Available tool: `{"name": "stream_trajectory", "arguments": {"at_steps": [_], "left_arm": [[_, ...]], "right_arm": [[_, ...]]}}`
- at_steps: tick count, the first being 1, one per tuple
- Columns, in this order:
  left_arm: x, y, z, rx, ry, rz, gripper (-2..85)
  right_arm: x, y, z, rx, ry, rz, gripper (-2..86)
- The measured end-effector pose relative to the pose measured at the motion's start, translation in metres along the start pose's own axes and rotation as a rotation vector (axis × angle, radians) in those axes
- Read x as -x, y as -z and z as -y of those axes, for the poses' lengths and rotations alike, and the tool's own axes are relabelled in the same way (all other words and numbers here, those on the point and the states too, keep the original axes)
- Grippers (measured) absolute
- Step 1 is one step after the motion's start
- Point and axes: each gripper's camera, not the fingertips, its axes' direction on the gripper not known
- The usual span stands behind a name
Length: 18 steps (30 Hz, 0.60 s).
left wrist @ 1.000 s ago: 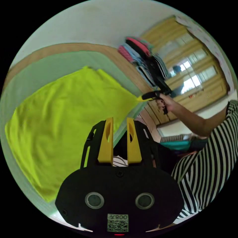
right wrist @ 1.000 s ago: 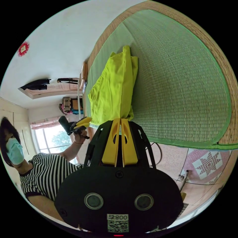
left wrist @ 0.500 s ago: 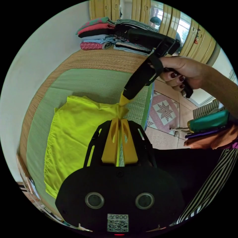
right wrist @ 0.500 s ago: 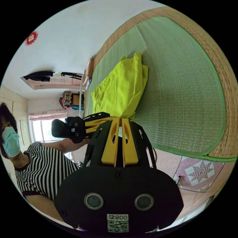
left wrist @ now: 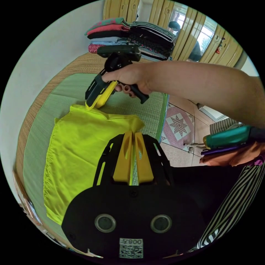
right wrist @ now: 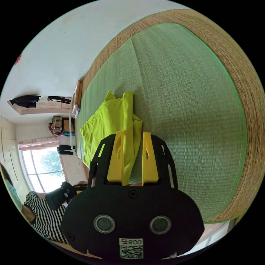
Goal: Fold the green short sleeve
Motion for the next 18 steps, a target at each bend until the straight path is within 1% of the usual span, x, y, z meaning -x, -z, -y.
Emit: {"name": "stream_trajectory", "arguments": {"at_steps": [3, 9, 18], "left_arm": [[-0.001, -0.004, 0.003, 0.0, 0.003, -0.015, 1.4], [-0.002, -0.01, 0.006, -0.008, 0.014, -0.032, 1.4], [-0.004, -0.014, 0.001, -0.017, 0.029, -0.035, 1.4]], "right_arm": [[-0.001, 0.002, 0.01, -0.001, -0.004, 0.019, 9.6], [-0.002, 0.007, 0.022, 0.027, 0.002, -0.015, 6.4], [-0.017, 0.03, 0.017, -0.012, -0.045, 0.047, 1.8]]}}
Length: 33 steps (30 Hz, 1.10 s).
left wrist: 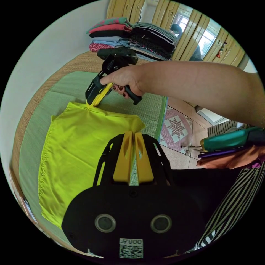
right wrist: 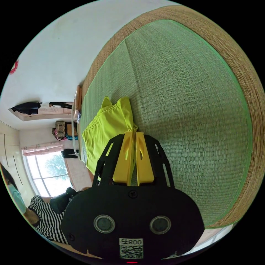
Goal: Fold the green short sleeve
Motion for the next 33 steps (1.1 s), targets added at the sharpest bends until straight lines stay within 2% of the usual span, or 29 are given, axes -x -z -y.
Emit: {"name": "stream_trajectory", "arguments": {"at_steps": [20, 26, 33], "left_arm": [[0.016, 0.03, -0.069, -0.131, 0.076, -0.067, 1.4], [0.041, 0.064, -0.125, -0.262, 0.185, -0.122, 1.3], [0.078, 0.116, -0.232, -0.439, 0.37, -0.149, 1.3]], "right_arm": [[0.015, 0.103, -0.043, -0.149, -0.035, 0.213, 0.3], [0.063, 0.131, -0.051, -0.203, 0.015, 0.255, 0.3], [0.172, 0.142, -0.049, -0.224, 0.159, 0.291, 0.3]]}}
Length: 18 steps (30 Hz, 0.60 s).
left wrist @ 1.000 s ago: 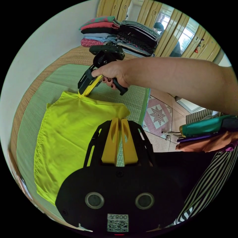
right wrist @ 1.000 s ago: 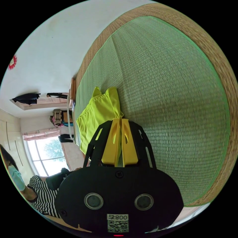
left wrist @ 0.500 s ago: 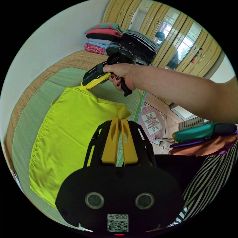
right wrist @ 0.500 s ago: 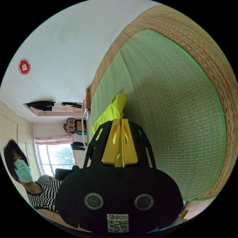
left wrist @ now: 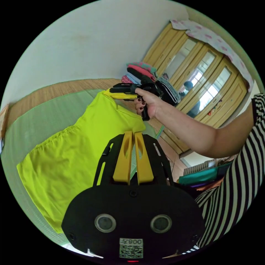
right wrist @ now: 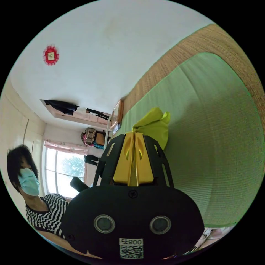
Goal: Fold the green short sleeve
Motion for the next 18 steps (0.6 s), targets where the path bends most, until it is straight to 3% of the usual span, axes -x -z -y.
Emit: {"name": "stream_trajectory", "arguments": {"at_steps": [8, 18], "left_arm": [[0.092, 0.113, -0.121, -0.156, 0.319, 0.028, 1.2], [0.166, 0.168, -0.274, -0.318, 0.709, -0.047, 1.0]], "right_arm": [[0.117, -0.082, 0.014, 0.099, 0.138, 0.009, 0.3], [0.226, -0.229, 0.008, 0.319, 0.228, -0.095, 0.3]]}}
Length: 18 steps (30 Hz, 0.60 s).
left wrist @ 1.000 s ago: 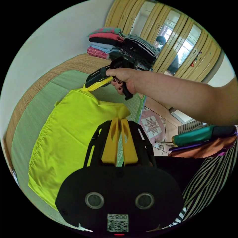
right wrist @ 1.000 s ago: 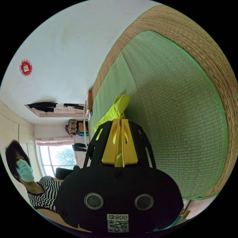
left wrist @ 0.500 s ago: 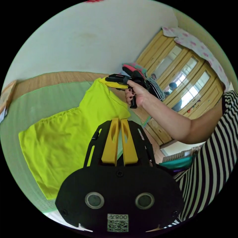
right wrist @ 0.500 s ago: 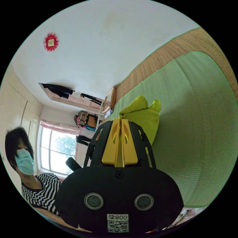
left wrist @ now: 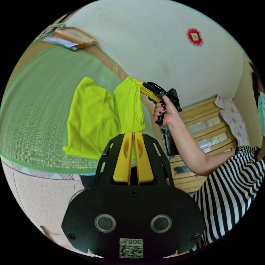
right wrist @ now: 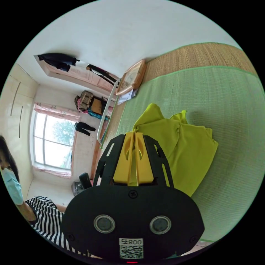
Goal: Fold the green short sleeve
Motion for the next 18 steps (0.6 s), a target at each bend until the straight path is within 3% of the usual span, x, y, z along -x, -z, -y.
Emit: {"name": "stream_trajectory", "arguments": {"at_steps": [11, 18], "left_arm": [[0.107, 0.044, -0.047, -0.053, 0.258, -0.07, 0.6], [0.133, 0.049, -0.06, -0.042, 0.308, -0.073, 0.4]], "right_arm": [[0.068, -0.068, 0.039, 0.117, 0.012, -0.089, 0.4], [0.096, -0.099, 0.062, 0.184, 0.014, -0.157, 0.5]]}}
